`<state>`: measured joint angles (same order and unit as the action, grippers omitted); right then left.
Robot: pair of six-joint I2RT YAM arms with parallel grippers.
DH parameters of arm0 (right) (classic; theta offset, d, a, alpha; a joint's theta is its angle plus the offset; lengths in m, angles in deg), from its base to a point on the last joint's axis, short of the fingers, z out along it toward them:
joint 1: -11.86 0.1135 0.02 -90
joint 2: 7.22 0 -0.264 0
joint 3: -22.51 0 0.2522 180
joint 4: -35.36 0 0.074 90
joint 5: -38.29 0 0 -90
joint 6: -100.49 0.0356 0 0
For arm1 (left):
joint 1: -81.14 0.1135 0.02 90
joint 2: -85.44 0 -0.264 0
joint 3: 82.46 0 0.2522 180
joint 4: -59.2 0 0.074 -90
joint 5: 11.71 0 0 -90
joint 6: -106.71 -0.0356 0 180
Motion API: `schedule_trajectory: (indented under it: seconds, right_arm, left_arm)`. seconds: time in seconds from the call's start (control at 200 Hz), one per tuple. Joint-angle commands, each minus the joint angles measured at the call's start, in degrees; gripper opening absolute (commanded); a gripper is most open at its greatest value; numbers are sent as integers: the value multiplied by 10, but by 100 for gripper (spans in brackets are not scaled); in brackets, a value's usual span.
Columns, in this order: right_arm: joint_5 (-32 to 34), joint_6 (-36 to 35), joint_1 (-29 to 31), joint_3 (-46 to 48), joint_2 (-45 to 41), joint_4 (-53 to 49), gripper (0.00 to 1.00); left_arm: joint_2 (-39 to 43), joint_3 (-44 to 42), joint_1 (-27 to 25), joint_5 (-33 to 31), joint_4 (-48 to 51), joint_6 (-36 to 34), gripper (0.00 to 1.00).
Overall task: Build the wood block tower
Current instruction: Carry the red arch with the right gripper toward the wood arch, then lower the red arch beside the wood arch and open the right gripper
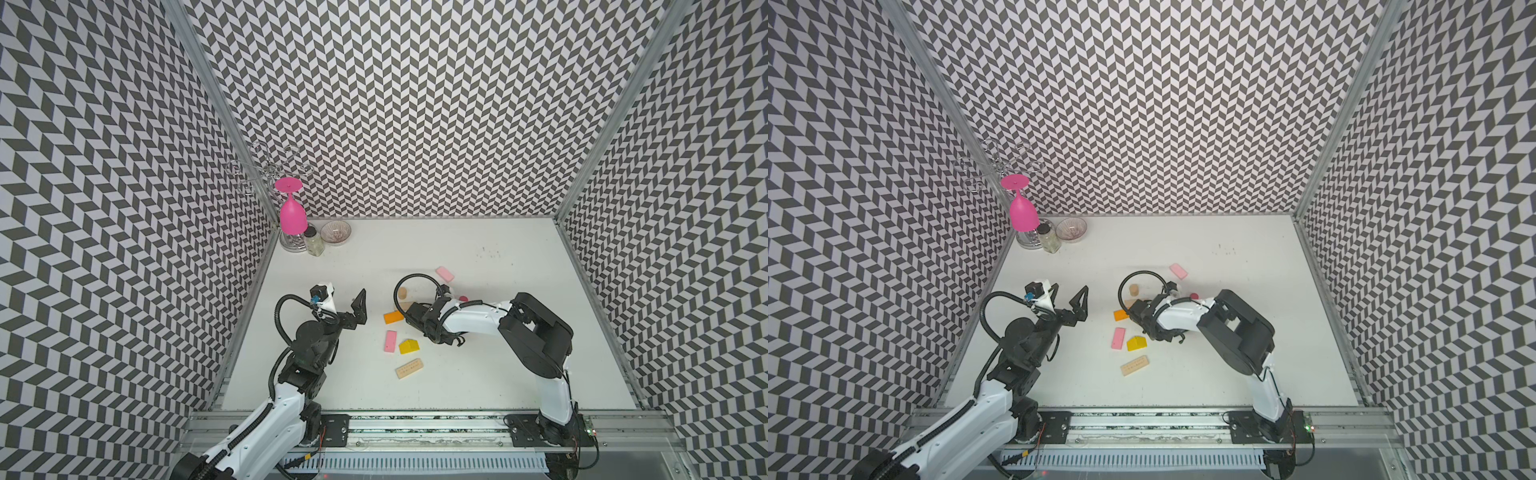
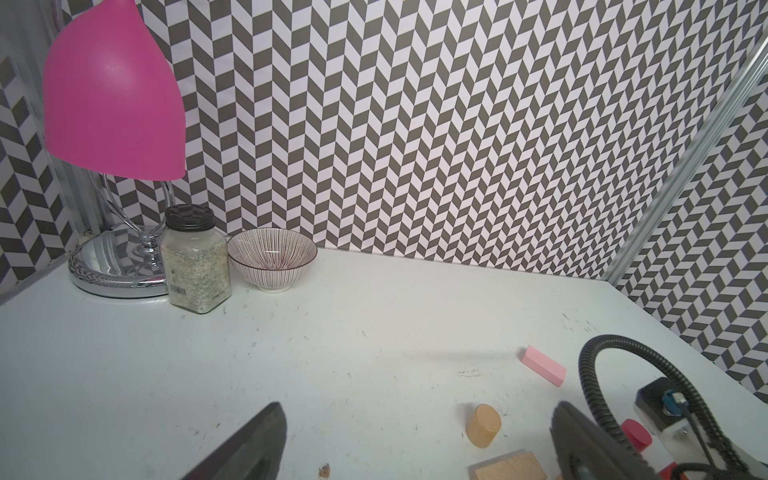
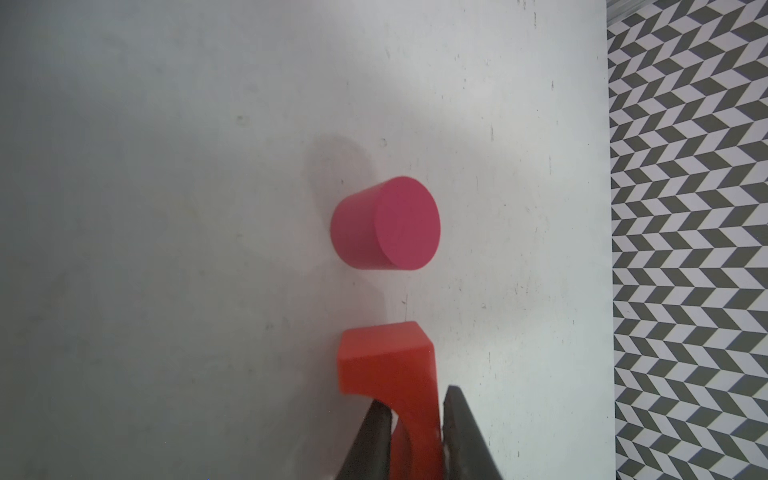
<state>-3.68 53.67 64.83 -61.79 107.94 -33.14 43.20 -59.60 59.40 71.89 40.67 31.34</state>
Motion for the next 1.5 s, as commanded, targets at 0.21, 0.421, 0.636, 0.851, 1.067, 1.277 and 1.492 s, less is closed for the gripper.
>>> schedule_trajectory:
  seconds: [0.21, 0.421, 0.636, 0.851, 1.067, 1.277, 1.492]
  right_arm:
    - [-89, -5, 11, 8, -20, 87, 23]
    - [-72, 19, 29, -24, 2, 54, 16]
    - [-22, 83, 42, -84, 75, -41, 2]
    - [-19, 81, 42, -86, 85, -44, 1]
    - [-9, 83, 43, -113, 119, -67, 3]
    - [-24, 50, 42, -116, 110, -25, 11]
    - [-37, 24, 43, -116, 87, 7, 17]
  left_arm:
    - [6, -5, 0, -6, -6, 4, 100]
    - [6, -5, 0, -6, -6, 5, 100]
    - [8, -5, 1, -7, -5, 6, 100]
    - [10, -7, 1, -6, -5, 6, 100]
    - [11, -7, 2, -6, -6, 7, 100]
    - [10, -7, 2, -6, -6, 7, 100]
    - [9, -7, 2, -6, -6, 7, 100]
